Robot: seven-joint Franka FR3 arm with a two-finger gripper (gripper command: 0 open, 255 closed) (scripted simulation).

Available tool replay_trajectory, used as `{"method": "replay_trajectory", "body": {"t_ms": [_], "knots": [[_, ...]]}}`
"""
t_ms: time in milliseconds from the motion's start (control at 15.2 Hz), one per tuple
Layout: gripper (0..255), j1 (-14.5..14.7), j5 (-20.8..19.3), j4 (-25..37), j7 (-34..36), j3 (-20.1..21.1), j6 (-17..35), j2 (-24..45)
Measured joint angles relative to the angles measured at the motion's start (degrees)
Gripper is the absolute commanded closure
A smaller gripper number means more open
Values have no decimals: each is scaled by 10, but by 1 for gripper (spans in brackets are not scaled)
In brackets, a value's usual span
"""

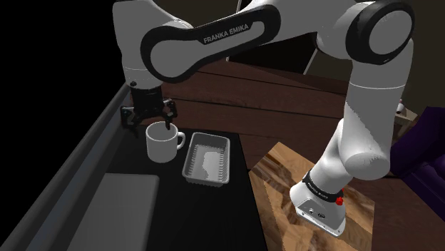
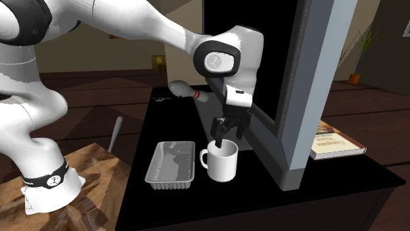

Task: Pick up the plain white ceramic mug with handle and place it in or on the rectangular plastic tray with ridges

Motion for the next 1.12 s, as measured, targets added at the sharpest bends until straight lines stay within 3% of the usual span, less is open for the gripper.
{"method": "replay_trajectory", "body": {"t_ms": [198,660,726,1122], "knots": [[0,3,-4,-21,6,-1,60,21],[0,4,-7,-23,7,-3,75,30],[255,4,-7,-23,7,-3,76,30],[255,4,-7,-23,7,-3,76,30]]}}
